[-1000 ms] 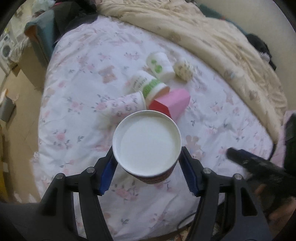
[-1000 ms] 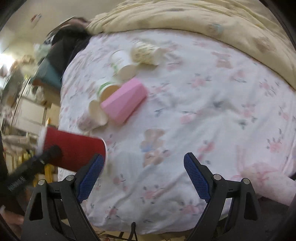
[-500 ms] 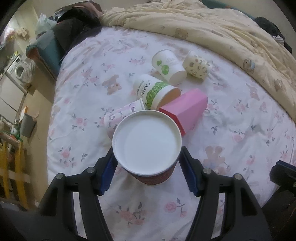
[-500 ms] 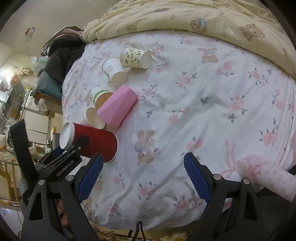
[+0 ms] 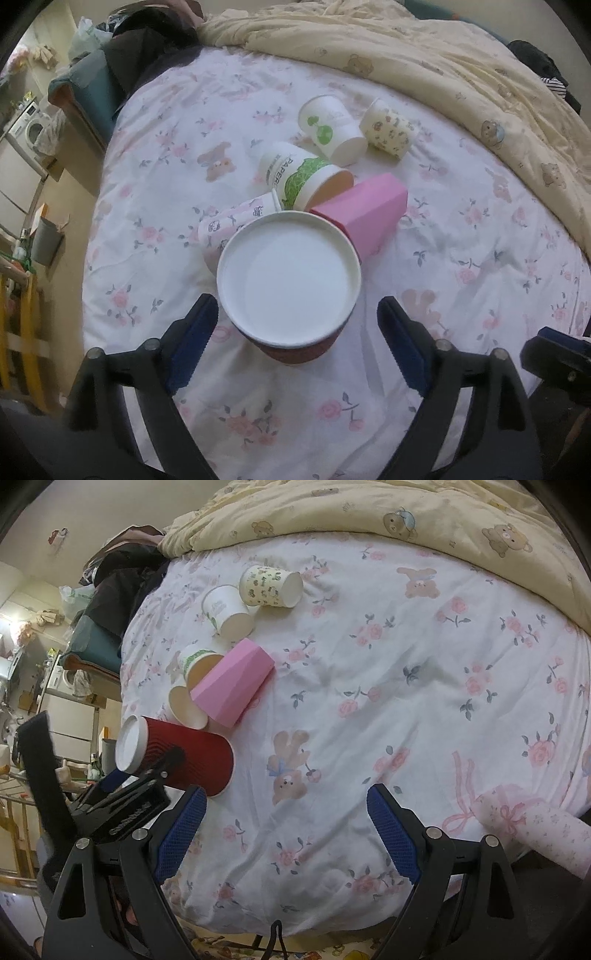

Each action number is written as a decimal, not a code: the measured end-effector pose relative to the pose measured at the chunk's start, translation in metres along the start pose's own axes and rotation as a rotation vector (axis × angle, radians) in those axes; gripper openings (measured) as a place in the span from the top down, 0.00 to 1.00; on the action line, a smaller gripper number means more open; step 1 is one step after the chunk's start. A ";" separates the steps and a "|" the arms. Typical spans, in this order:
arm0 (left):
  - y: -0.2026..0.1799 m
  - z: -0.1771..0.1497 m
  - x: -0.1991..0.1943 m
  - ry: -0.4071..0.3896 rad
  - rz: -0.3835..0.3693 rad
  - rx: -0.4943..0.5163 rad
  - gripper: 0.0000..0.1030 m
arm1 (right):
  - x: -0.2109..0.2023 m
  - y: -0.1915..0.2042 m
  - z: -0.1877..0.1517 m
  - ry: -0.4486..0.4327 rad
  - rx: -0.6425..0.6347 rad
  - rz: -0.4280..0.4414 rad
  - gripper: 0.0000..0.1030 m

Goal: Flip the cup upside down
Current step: 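Lower the red cup onto the bed rim up and open the left gripper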

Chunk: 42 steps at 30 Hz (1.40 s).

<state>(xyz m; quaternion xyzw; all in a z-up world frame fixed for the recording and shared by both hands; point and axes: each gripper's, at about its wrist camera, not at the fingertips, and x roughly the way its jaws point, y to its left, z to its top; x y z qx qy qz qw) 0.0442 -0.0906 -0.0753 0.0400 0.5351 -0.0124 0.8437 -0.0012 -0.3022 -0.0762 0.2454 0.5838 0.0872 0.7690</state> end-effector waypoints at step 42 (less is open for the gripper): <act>0.092 -0.091 -0.124 -0.318 -0.002 -0.141 0.00 | -0.033 0.090 -0.070 -0.323 -0.442 -0.095 0.12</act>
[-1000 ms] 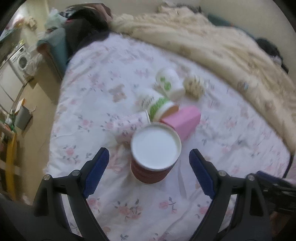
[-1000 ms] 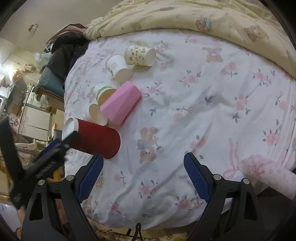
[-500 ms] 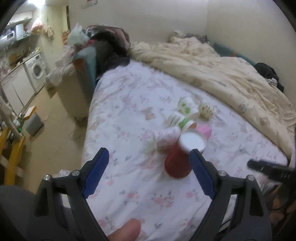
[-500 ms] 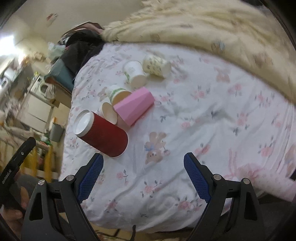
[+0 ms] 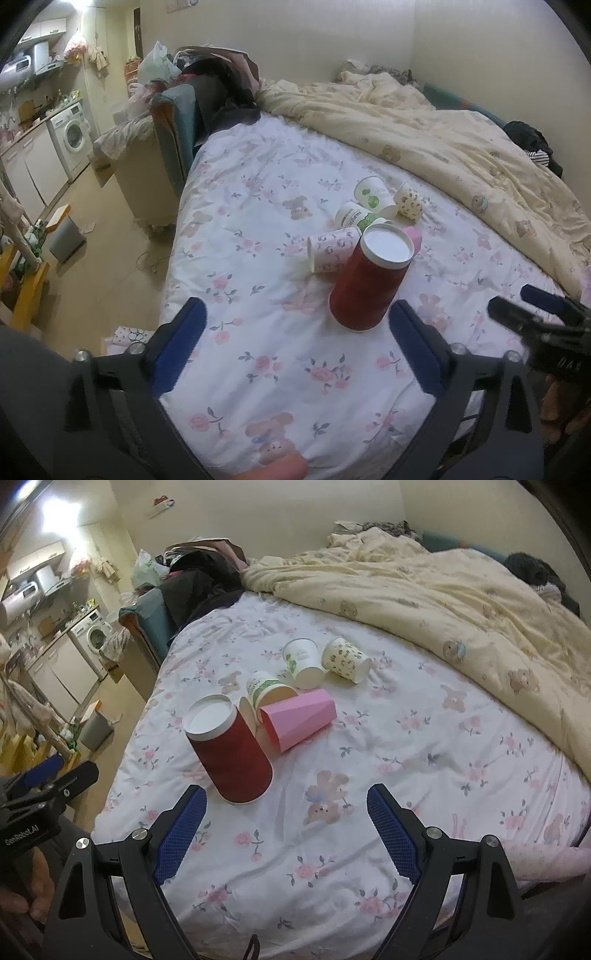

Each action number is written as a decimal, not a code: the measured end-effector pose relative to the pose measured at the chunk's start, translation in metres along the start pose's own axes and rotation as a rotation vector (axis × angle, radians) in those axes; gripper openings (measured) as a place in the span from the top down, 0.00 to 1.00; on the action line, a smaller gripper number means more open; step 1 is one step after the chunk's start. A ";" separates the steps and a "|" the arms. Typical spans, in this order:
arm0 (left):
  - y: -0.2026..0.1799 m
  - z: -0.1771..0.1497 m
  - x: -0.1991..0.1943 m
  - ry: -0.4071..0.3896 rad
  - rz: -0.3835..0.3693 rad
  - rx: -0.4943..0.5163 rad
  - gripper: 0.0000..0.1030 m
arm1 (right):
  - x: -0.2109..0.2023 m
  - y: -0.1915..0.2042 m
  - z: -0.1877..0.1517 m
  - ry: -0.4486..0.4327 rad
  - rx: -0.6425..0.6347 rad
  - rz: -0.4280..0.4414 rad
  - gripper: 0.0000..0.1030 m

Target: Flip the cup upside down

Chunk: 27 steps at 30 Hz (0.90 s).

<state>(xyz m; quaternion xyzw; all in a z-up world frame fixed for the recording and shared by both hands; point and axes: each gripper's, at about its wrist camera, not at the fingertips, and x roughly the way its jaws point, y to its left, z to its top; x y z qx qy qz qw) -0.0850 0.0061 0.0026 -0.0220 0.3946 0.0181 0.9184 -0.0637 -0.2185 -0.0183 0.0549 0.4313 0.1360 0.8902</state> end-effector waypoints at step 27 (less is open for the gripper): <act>0.006 0.000 0.009 0.029 0.035 -0.035 0.00 | 0.009 0.010 -0.003 0.019 -0.025 0.007 0.11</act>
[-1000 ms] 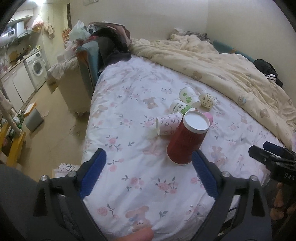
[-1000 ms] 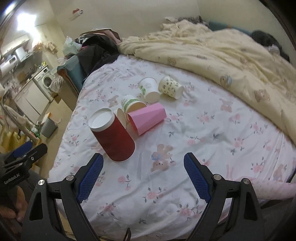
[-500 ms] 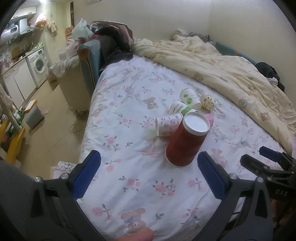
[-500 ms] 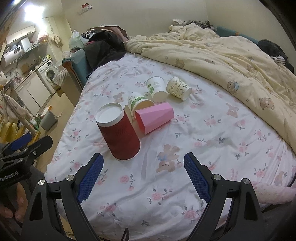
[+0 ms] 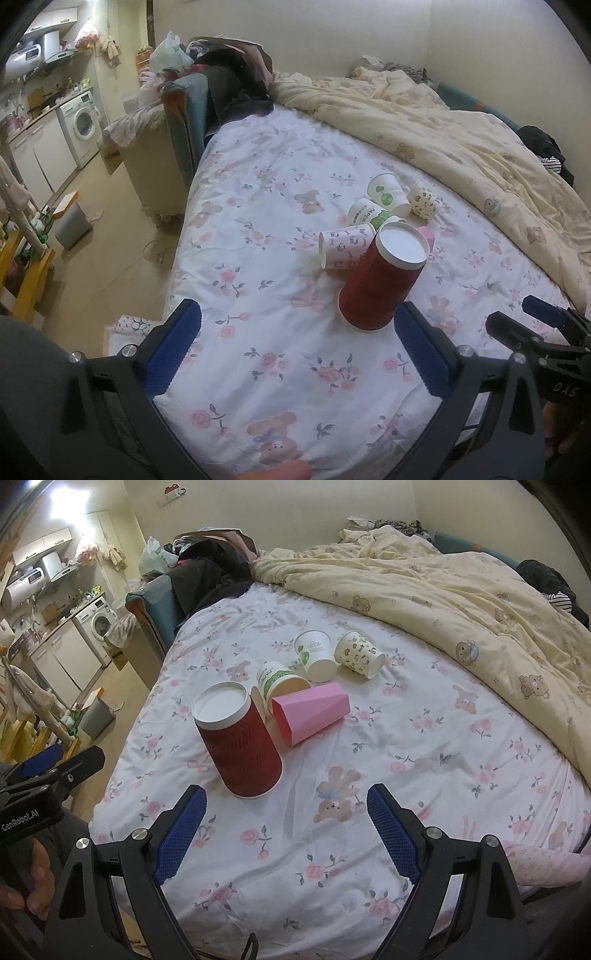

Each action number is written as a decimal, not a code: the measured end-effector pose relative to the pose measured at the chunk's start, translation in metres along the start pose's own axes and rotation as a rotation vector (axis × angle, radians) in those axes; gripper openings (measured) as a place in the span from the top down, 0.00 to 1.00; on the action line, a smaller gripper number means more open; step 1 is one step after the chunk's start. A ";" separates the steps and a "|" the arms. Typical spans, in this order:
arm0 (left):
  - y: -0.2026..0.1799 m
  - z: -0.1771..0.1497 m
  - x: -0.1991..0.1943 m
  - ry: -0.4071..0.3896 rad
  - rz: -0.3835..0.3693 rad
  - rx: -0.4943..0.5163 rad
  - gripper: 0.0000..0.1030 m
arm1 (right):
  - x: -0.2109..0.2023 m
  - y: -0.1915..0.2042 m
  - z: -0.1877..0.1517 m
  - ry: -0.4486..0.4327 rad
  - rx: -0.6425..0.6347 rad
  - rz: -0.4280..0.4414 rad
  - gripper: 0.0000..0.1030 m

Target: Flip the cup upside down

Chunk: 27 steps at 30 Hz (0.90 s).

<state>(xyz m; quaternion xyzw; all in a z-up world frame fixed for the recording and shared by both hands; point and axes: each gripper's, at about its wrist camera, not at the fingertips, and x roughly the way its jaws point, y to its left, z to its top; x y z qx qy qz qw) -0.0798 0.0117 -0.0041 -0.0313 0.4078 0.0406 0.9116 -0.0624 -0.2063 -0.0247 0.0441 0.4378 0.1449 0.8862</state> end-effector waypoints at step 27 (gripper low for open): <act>-0.001 0.001 0.001 0.007 0.005 0.007 0.00 | 0.000 0.003 0.000 -0.002 -0.017 0.001 0.11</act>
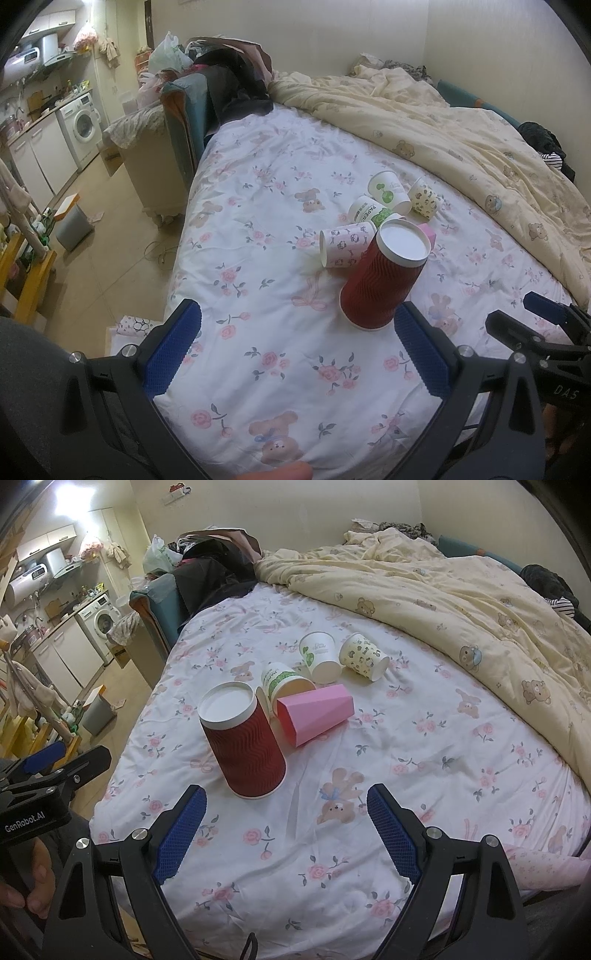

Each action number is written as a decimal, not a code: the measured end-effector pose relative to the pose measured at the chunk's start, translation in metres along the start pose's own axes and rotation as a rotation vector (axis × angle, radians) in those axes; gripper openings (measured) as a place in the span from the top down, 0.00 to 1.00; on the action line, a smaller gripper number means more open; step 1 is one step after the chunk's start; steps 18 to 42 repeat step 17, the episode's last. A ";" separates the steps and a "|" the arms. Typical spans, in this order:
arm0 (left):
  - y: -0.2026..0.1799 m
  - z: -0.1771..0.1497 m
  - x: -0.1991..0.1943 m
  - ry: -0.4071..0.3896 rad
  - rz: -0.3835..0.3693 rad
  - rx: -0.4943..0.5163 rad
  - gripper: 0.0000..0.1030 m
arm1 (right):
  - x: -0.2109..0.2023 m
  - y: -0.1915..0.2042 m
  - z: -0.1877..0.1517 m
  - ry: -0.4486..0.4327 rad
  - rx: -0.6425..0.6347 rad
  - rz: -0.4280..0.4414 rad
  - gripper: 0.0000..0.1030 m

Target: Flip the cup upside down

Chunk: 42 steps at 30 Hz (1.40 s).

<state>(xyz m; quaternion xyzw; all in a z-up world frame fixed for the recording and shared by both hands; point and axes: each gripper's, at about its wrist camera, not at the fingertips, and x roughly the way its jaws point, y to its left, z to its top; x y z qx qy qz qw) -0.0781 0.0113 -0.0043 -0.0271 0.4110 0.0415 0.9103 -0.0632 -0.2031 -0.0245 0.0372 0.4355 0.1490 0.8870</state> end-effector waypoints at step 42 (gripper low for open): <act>0.001 -0.001 0.001 0.007 -0.002 0.002 0.00 | 0.005 0.009 0.000 0.015 -0.011 0.016 0.11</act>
